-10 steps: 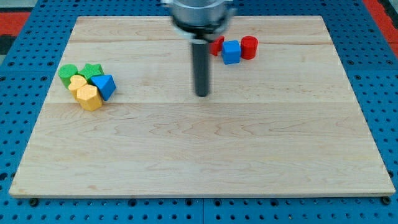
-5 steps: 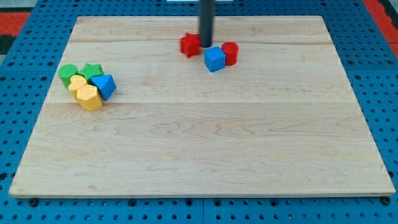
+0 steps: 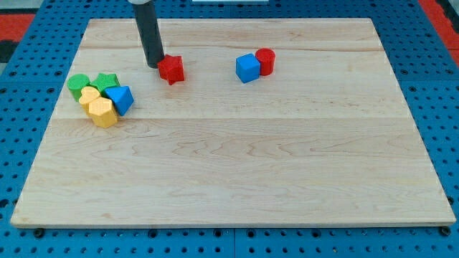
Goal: Put the red star towards the blue triangle
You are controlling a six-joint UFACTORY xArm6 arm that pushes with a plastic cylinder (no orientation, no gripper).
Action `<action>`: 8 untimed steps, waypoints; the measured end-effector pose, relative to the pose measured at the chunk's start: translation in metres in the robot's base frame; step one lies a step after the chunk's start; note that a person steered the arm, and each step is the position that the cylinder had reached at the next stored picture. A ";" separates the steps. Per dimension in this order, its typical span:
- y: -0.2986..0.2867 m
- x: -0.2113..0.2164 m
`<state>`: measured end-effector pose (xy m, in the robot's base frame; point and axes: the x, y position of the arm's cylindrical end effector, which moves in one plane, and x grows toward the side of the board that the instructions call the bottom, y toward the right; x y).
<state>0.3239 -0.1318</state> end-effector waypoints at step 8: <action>0.070 0.064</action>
<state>0.3875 -0.0620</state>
